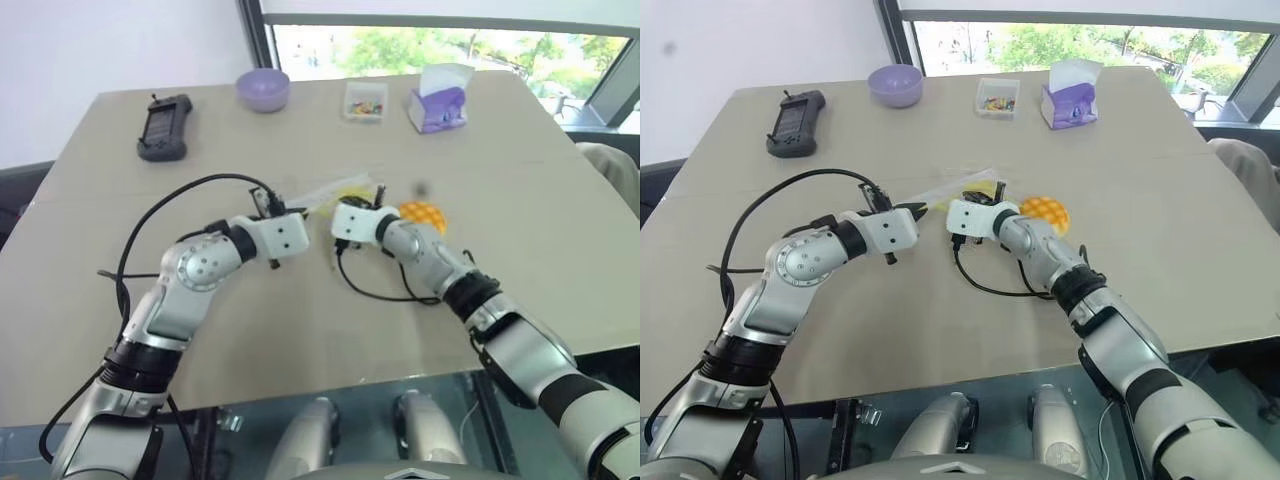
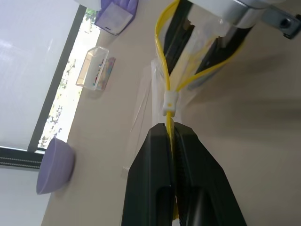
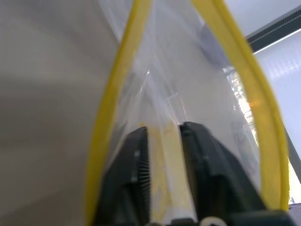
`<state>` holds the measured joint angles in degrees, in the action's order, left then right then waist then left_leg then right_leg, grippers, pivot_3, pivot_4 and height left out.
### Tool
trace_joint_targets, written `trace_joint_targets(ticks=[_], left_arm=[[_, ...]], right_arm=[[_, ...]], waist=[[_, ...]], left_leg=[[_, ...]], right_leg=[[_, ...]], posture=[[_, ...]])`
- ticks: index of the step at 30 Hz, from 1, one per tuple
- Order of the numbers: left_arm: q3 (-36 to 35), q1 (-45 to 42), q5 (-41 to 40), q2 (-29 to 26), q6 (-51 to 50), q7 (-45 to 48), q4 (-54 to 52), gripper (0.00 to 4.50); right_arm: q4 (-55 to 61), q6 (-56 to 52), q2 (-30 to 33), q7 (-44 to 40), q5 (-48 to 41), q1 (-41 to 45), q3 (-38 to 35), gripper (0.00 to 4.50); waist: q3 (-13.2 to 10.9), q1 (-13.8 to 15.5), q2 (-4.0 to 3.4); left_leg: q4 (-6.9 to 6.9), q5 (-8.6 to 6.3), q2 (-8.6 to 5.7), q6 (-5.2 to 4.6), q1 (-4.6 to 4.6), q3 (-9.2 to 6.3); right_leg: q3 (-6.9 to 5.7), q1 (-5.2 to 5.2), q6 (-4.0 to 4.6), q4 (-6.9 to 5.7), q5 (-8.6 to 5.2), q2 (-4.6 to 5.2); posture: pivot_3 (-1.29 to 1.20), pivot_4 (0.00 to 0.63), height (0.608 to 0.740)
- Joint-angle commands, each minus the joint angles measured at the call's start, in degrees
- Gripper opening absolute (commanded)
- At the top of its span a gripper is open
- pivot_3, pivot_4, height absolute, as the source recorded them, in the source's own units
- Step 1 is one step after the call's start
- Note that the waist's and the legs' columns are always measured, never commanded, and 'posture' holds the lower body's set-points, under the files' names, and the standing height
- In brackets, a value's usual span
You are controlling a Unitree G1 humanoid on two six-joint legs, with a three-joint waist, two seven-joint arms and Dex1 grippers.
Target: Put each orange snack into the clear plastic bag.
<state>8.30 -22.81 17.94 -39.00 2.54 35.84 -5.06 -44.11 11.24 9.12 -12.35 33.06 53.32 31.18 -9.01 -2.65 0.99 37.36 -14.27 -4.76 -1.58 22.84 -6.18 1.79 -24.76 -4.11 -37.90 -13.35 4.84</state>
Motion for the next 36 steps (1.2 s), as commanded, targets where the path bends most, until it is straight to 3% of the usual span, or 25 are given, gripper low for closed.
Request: trace_joint_targets(ticks=[1,3,6,13,25,29,36], left_arm=[[-2.1,0.3,0.0,-0.6,-0.3,-1.2,-2.1,0.0],[-2.3,0.4,0.1,-0.6,-0.6,-1.5,-1.9,0.0],[-2.5,0.5,0.2,-0.6,-1.0,-1.8,-1.8,0.0],[-3.2,0.2,0.3,-0.1,-3.7,-3.0,-1.0,0.0],[-3.1,-3.7,0.3,0.1,-7.0,-5.1,2.3,0.0],[-3.2,-4.2,-0.1,0.2,-7.2,-5.6,3.3,0.0],[-3.7,-4.7,-0.8,0.5,-7.3,-6.0,4.3,0.0]], right_arm=[[0.1,1.7,-0.3,0.2,0.9,1.9,0.2,2.92],[-0.4,2.0,-0.3,0.2,1.2,1.9,0.1,3.9],[-0.9,2.4,-0.3,0.3,1.4,2.0,-0.2,4.41],[-0.4,3.8,0.9,0.4,0.8,3.3,-1.8,4.41],[4.8,3.3,4.7,-9.6,-4.9,4.1,-5.5,4.41],[12.1,-2.5,5.2,-15.5,-12.1,0.1,-10.6,4.41],[34.2,-22.6,8.9,-24.1,-23.1,-13.1,-19.4,4.41]], waist=[[0.0,0.0,0.0],[0.0,0.0,0.0],[0.0,-0.1,-0.01],[0.0,0.0,-0.01],[0.0,-0.1,-0.01],[0.0,-0.1,-0.01],[0.0,0.5,0.0]], left_leg=[[0.0,0.0,0.0,0.0,0.0,0.0],[0.0,0.0,0.0,0.0,0.0,0.0],[0.0,0.0,0.0,0.0,-0.01,0.0],[-0.01,0.0,0.0,0.01,-0.03,0.0],[-0.01,0.0,0.0,0.01,-0.01,0.0],[-0.02,0.0,0.02,0.01,-0.01,0.0],[0.02,0.0,-0.04,-0.01,0.03,-0.03]], right_leg=[[0.0,0.0,0.0,0.0,0.0,0.0],[0.0,0.0,0.0,0.0,0.0,-0.01],[0.01,0.0,0.0,0.0,0.0,0.0],[0.01,0.01,0.0,0.0,0.0,-0.01],[0.01,0.01,0.0,0.02,0.0,0.0],[0.01,0.0,0.0,0.0,0.0,-0.01],[-0.02,0.04,-0.01,0.03,0.0,0.06]], posture=[[0.0,0.15,0.74],[0.0,0.15,0.74],[0.0,0.15,0.74],[0.0,0.15,0.74],[0.0,0.15,0.74],[0.0,0.15,0.74],[0.0,0.15,0.74]])
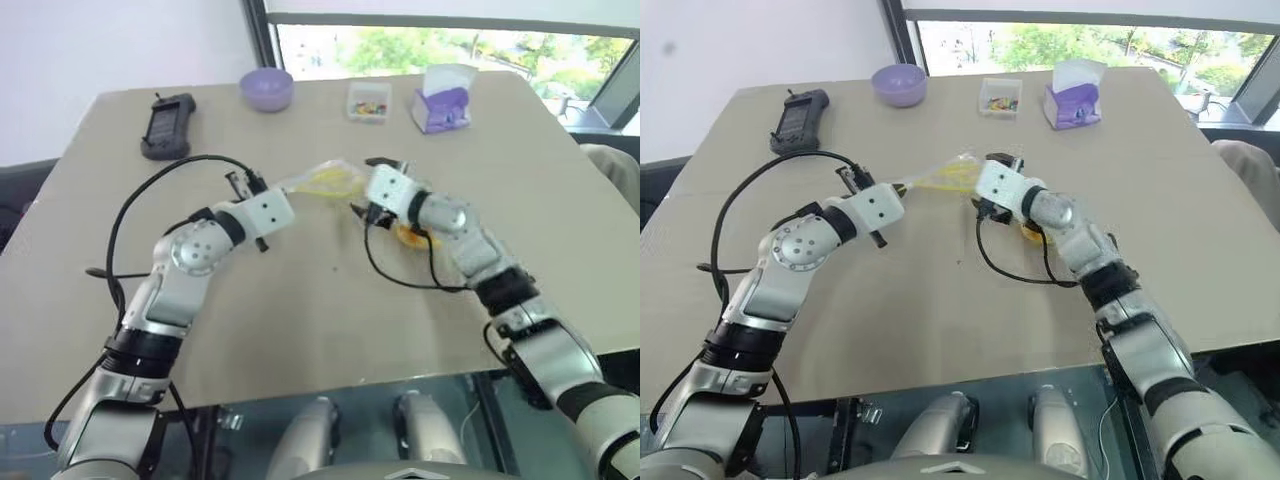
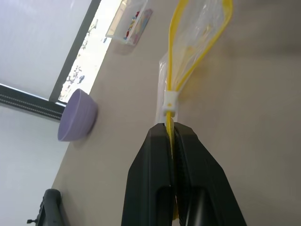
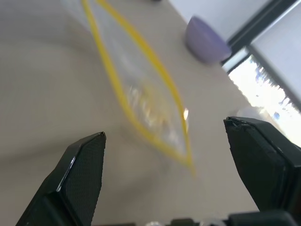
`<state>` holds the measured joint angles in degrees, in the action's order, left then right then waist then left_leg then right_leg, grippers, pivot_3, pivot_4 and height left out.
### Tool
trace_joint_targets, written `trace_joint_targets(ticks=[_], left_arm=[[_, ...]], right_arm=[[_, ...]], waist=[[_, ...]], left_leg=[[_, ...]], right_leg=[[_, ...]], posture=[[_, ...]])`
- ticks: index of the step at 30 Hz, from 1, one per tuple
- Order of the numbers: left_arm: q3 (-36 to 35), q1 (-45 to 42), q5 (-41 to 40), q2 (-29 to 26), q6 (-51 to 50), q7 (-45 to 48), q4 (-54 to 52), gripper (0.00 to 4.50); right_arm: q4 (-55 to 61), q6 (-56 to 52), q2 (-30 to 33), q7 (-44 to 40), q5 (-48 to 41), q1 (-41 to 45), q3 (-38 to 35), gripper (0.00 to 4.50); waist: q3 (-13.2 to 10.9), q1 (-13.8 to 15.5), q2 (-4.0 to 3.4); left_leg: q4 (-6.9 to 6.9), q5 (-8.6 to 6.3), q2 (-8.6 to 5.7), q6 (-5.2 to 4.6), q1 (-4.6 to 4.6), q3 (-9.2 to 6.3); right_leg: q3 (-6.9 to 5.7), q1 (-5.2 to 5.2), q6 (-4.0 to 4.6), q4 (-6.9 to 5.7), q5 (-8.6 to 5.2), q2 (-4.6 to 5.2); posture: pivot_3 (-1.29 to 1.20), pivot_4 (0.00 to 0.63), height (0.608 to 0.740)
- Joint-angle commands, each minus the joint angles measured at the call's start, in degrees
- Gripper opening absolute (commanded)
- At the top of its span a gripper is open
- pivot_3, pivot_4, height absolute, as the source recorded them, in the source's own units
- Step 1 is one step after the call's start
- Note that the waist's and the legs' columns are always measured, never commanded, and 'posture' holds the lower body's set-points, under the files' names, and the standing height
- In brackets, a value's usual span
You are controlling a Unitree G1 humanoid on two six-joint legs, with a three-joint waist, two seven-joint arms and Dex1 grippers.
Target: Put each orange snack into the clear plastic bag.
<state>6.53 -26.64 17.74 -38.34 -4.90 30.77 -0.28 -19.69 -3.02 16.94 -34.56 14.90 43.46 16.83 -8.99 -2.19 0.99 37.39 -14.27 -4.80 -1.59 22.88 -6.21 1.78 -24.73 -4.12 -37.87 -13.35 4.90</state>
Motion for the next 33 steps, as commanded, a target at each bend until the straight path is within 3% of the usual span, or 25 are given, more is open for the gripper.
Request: trace_joint_targets(ticks=[1,7,20,23,30,33], left_arm=[[-1.9,-0.9,-0.6,-0.1,0.2,-1.0,-0.3,0.0],[-1.8,-1.8,-0.6,0.2,1.1,-0.9,1.1,0.0],[-1.4,-3.1,-0.8,0.3,2.3,-0.4,2.8,0.0],[-1.4,-3.1,-0.9,0.5,2.3,-0.3,2.6,0.0],[-1.6,-3.0,-1.1,0.5,2.3,-0.5,2.7,0.0],[-1.6,-2.9,-1.2,0.7,2.3,-0.7,2.6,0.0]], right_arm=[[12.8,-11.9,1.3,-2.4,-6.9,-5.4,-6.6,4.41],[21.8,-23.0,1.3,0.4,-11.2,-13.4,-11.7,4.41],[17.3,-25.9,-0.1,8.5,-11.2,-17.3,-11.2,4.41],[15.6,-25.5,-0.1,9.0,-11.5,-17.4,-11.2,3.51],[15.4,-21.8,1.3,7.9,-11.6,-16.5,-10.5,0.36],[18.0,-19.3,1.6,4.6,-14.7,-15.4,-11.2,0.36]], waist=[[0.0,0.0,0.0],[0.0,-0.2,0.0],[0.0,0.0,0.03],[0.1,0.1,0.04],[0.1,0.2,0.06],[0.1,0.1,0.06]], left_leg=[[0.0,0.0,0.0,0.0,0.0,0.0],[-0.01,0.0,0.05,0.0,-0.02,0.03],[0.02,0.0,0.01,0.0,-0.03,0.04],[0.02,0.0,0.01,0.0,-0.06,0.04],[0.03,0.0,0.01,0.0,-0.07,0.03],[0.03,0.0,0.01,0.0,-0.06,0.03]], right_leg=[[0.0,0.0,0.0,0.0,0.0,0.0],[0.01,-0.02,0.0,-0.07,0.0,-0.02],[0.02,0.0,-0.01,-0.06,0.01,0.02],[0.0,0.03,-0.01,-0.07,0.01,0.02],[-0.01,0.05,-0.01,-0.08,0.01,0.02],[-0.01,0.04,-0.01,-0.07,0.01,0.02]], posture=[[0.0,0.15,0.74],[0.0,0.15,0.74],[0.0,0.15,0.74],[0.0,0.15,0.74],[0.0,0.15,0.74],[0.0,0.15,0.74]])
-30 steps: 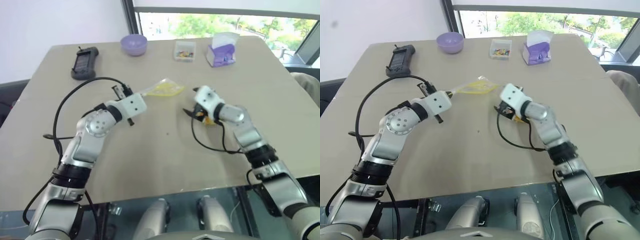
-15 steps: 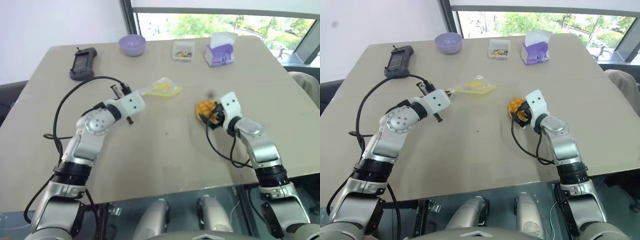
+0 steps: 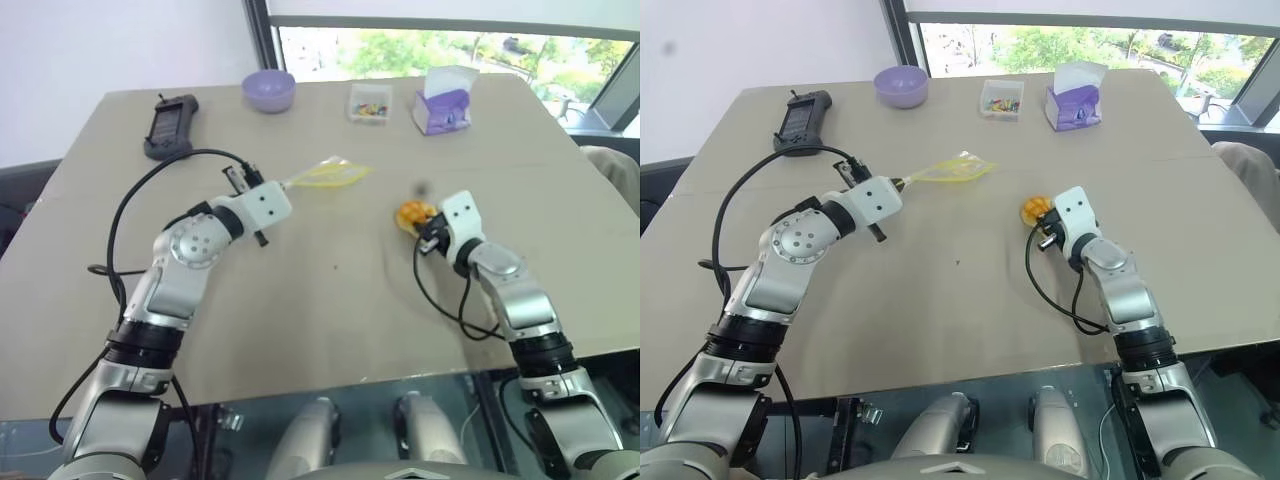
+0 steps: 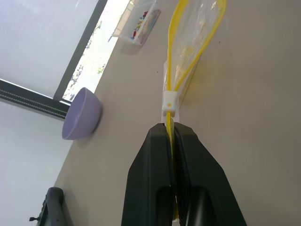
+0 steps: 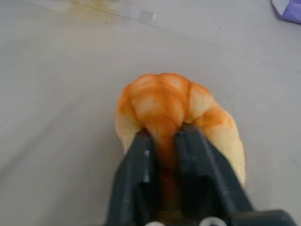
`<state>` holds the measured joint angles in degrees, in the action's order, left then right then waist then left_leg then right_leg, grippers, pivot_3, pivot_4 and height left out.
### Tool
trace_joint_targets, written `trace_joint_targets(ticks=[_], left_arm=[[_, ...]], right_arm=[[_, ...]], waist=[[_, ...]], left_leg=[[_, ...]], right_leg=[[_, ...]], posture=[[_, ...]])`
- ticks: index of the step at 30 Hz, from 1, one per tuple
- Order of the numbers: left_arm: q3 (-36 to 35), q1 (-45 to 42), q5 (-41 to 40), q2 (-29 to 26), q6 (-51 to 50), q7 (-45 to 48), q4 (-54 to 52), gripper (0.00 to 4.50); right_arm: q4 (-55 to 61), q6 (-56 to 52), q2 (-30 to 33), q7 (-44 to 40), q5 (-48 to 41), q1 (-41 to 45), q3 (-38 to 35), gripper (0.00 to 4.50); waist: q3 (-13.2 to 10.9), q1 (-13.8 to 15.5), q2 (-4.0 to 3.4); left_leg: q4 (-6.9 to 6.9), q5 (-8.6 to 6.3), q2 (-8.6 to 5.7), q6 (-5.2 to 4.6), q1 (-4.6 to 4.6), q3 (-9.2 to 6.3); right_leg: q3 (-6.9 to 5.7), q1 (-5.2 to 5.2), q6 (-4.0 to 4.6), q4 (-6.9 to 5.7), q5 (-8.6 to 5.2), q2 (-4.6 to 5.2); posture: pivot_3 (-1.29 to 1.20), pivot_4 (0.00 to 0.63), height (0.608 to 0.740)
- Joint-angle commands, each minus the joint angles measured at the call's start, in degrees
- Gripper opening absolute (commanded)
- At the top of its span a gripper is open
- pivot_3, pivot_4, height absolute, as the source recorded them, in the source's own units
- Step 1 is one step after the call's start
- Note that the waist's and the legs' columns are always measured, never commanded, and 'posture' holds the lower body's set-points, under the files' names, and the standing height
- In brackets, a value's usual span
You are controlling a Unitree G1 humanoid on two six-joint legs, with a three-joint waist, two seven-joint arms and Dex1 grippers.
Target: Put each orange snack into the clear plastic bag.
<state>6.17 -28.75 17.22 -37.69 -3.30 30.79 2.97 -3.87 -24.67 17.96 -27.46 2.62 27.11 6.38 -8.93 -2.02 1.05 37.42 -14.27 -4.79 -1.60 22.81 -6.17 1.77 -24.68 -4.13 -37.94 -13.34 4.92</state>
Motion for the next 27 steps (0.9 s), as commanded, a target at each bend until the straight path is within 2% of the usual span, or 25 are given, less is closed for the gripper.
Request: trace_joint_targets(ticks=[1,4,9,19,27], left_arm=[[-1.2,-0.8,-0.7,0.1,0.7,-0.8,-0.7,0.0],[-1.0,-1.0,-0.6,0.4,0.8,-1.1,-0.6,0.0],[-0.3,-1.4,-0.1,1.0,1.6,-1.3,-0.9,0.0],[1.1,-1.2,0.3,1.6,3.8,-1.4,-2.1,0.0],[2.3,0.6,1.8,1.4,9.6,-2.2,-3.5,0.0]], right_arm=[[3.4,2.7,0.7,-3.7,-3.6,1.6,-1.0,0.36],[7.3,1.5,0.6,-7.2,-7.5,3.9,-1.5,0.36],[8.9,-0.3,-0.1,-8.4,-9.8,7.4,-0.2,0.36],[1.9,1.0,-3.7,-8.3,-9.3,13.0,3.4,0.36],[-3.5,-0.3,-6.2,-7.3,-9.2,15.9,3.7,0.36]], waist=[[0.0,-0.1,0.0],[0.0,-0.4,-0.02],[0.0,-0.3,-0.01],[0.0,-0.3,-0.01],[0.0,-0.3,-0.02]], left_leg=[[0.0,0.0,0.0,0.0,0.0,0.0],[-0.01,0.0,0.01,0.0,0.01,0.0],[-0.01,0.0,0.04,0.0,0.01,-0.02],[-0.01,0.0,0.0,0.0,0.03,-0.03],[-0.02,0.0,0.0,0.0,0.03,-0.02]], right_leg=[[0.0,0.0,0.0,0.0,0.0,0.0],[0.01,-0.02,0.0,0.0,0.0,-0.01],[-0.01,-0.03,0.0,-0.02,0.0,-0.02],[-0.01,-0.04,0.0,0.01,0.0,0.01],[-0.01,-0.04,0.0,0.02,0.0,0.01]], posture=[[0.0,0.15,0.74],[0.0,0.15,0.74],[0.0,0.15,0.74],[0.0,0.15,0.74],[0.0,0.15,0.74]])
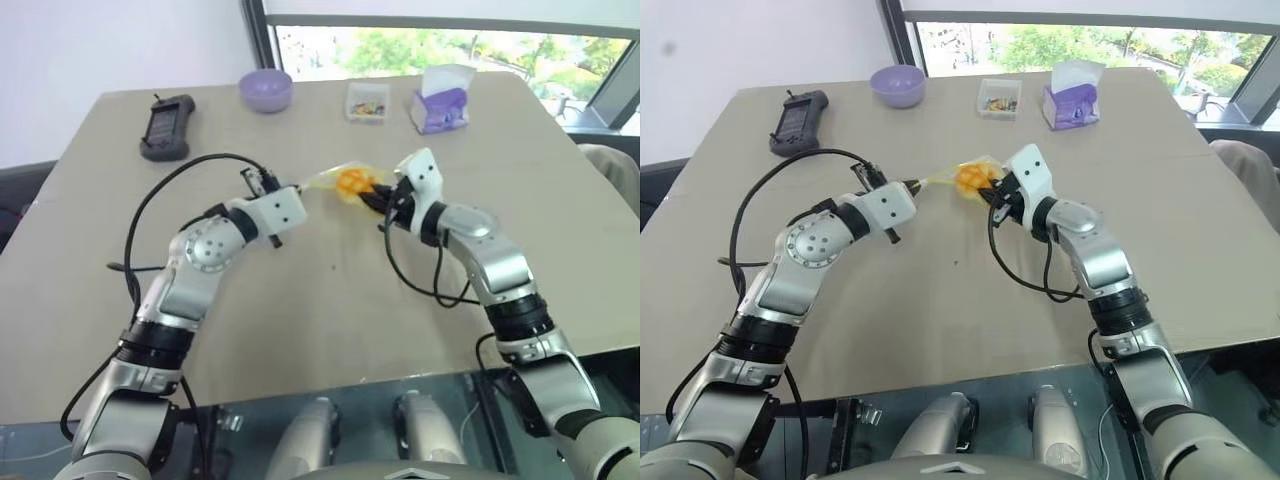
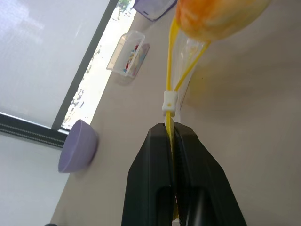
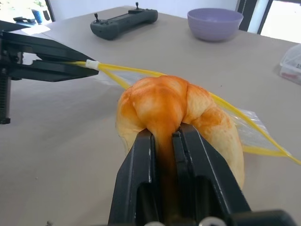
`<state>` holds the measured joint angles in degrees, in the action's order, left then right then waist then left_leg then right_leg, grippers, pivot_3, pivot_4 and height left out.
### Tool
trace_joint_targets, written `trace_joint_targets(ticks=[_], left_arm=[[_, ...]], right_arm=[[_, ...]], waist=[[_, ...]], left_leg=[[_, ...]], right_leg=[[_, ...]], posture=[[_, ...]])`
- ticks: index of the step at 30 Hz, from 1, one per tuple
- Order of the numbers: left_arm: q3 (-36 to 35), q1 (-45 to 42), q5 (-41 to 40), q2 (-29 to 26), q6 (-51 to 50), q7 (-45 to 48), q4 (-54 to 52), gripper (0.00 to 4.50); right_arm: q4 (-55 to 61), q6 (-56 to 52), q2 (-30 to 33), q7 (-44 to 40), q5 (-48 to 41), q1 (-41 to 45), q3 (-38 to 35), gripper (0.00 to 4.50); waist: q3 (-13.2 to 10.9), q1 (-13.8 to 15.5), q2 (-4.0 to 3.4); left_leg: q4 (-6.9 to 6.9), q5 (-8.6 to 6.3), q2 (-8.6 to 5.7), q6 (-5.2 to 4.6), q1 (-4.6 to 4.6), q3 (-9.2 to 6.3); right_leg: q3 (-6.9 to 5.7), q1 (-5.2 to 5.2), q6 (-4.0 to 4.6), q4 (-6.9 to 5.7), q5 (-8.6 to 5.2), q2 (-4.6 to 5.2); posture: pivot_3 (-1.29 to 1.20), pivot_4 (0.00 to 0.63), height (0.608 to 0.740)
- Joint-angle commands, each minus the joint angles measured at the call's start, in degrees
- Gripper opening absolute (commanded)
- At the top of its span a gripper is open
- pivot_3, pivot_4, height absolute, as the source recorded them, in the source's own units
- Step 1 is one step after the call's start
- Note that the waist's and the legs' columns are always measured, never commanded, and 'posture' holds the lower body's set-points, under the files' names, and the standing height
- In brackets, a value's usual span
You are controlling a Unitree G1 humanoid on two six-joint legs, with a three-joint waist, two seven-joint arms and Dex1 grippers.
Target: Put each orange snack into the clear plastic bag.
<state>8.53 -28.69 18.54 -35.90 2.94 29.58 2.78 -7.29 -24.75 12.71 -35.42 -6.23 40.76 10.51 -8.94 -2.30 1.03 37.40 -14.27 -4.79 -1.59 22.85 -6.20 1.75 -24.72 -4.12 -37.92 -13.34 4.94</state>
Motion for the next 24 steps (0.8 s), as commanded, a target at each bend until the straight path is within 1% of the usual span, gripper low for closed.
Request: trace_joint_targets(ticks=[1,4,10,14,20,24], left_arm=[[0.1,0.8,0.7,-0.3,4.1,-1.1,-3.4,0.0],[0.4,1.1,1.0,-0.1,6.1,-1.5,-3.3,0.0],[1.4,2.0,-1.2,-0.6,13.6,0.6,-1.5,0.0],[1.0,2.0,-1.7,-0.9,16.3,1.1,-0.5,0.0],[-0.7,2.4,-1.8,-1.8,13.1,1.8,1.2,0.0],[-0.9,2.2,-2.6,-1.8,11.3,2.7,1.0,0.0]], right_arm=[[-0.7,-0.5,-1.3,0.8,-0.4,2.6,-0.5,0.36],[-1.7,-1.0,-1.8,1.1,-0.3,3.3,-0.5,0.36],[-4.3,-2.0,-2.7,1.4,-0.4,4.9,-0.9,0.36],[-5.9,-2.6,-2.9,1.4,-0.7,5.6,-1.5,0.36],[-5.4,-7.1,-4.8,2.4,-7.2,6.0,-8.0,0.36],[-4.2,-9.1,-4.7,2.6,-9.6,5.7,-10.0,0.36]], waist=[[0.0,0.0,0.0],[0.0,-0.1,-0.01],[0.0,0.0,-0.01],[0.0,-0.1,-0.01],[0.0,-0.1,-0.01],[0.0,-0.1,-0.02]], left_leg=[[0.0,0.0,0.0,0.0,0.0,0.0],[-0.02,0.0,0.01,0.0,0.0,0.0],[-0.01,0.0,0.0,0.0,0.0,0.0],[-0.02,0.0,0.0,0.0,0.0,0.0],[-0.02,0.0,0.01,0.0,0.0,-0.01],[-0.02,0.0,0.0,0.0,0.0,0.0]], right_leg=[[0.0,0.0,0.0,0.0,0.0,0.0],[0.0,-0.01,0.0,-0.01,0.0,0.0],[0.01,-0.02,0.0,0.0,0.0,0.0],[0.01,-0.02,0.0,0.0,0.0,0.0],[0.0,-0.02,0.0,-0.02,0.0,-0.01],[0.0,-0.01,0.0,-0.01,0.0,-0.01]], posture=[[0.0,0.15,0.74],[0.0,0.15,0.74],[0.0,0.15,0.74],[0.0,0.15,0.74],[0.0,0.15,0.74],[0.0,0.15,0.74]])
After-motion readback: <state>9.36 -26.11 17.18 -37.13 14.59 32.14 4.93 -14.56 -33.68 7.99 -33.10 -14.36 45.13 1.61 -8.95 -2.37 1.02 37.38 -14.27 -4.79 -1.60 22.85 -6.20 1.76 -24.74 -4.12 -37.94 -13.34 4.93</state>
